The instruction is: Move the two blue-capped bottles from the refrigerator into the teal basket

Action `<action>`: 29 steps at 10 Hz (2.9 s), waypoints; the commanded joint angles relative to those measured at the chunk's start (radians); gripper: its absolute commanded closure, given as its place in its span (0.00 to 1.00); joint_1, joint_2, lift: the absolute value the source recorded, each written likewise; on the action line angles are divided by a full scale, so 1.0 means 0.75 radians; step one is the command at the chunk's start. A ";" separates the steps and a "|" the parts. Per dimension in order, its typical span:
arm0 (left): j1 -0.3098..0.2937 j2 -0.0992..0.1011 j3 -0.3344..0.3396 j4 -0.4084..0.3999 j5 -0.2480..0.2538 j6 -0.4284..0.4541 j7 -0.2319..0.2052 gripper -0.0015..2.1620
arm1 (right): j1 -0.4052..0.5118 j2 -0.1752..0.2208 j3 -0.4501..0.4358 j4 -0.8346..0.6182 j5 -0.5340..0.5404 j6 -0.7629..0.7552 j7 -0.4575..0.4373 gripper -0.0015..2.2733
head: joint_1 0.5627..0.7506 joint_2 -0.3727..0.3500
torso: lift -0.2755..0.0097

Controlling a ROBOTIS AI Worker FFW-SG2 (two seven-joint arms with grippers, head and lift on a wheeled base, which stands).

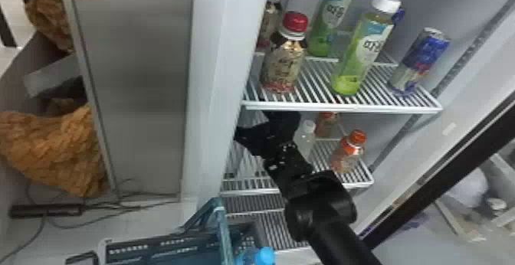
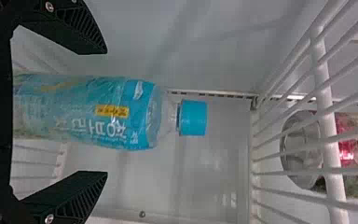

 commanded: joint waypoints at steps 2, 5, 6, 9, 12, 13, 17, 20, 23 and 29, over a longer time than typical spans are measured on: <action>-0.011 0.000 -0.008 0.010 0.005 -0.005 -0.002 0.54 | -0.033 -0.002 0.050 0.008 -0.017 0.010 -0.011 0.12 | 0.70 0.11 | 0.39; -0.005 0.002 -0.006 0.010 0.009 -0.008 -0.004 0.54 | -0.033 -0.004 0.052 -0.002 -0.015 0.010 -0.030 0.31 | 0.70 0.12 | 0.39; -0.005 0.002 -0.006 0.010 0.009 -0.011 -0.006 0.54 | -0.023 -0.004 0.046 -0.022 -0.015 0.000 -0.032 0.31 | 0.70 0.12 | 0.39; 0.005 0.006 -0.004 0.010 0.016 -0.011 -0.008 0.54 | -0.004 -0.008 0.028 -0.028 -0.001 -0.056 -0.036 0.31 | 0.70 0.12 | 0.39; 0.015 0.006 0.000 0.010 0.018 -0.015 -0.012 0.54 | 0.062 -0.015 0.003 -0.097 0.020 -0.069 -0.036 0.31 | 0.70 0.11 | 0.39; 0.015 0.006 0.000 0.010 0.020 -0.015 -0.014 0.54 | 0.095 -0.019 -0.003 -0.136 0.015 -0.069 -0.032 0.31 | 0.70 0.11 | 0.39; 0.025 0.004 0.006 0.010 0.020 -0.015 -0.018 0.54 | 0.284 -0.041 -0.091 -0.414 0.028 -0.010 0.005 0.31 | 0.70 0.09 | 0.39; 0.028 0.002 0.012 0.010 0.018 -0.018 -0.018 0.54 | 0.464 -0.053 -0.142 -0.637 0.044 0.062 0.023 0.31 | 0.70 0.07 | 0.39; 0.028 0.000 0.012 0.010 0.018 -0.018 -0.020 0.54 | 0.586 -0.060 -0.185 -0.791 0.042 0.098 0.034 0.31 | 0.70 0.05 | 0.39; 0.034 -0.004 0.016 0.010 0.018 -0.028 -0.024 0.54 | 0.913 -0.064 -0.312 -1.151 0.060 0.212 0.079 0.31 | 0.70 0.03 | 0.39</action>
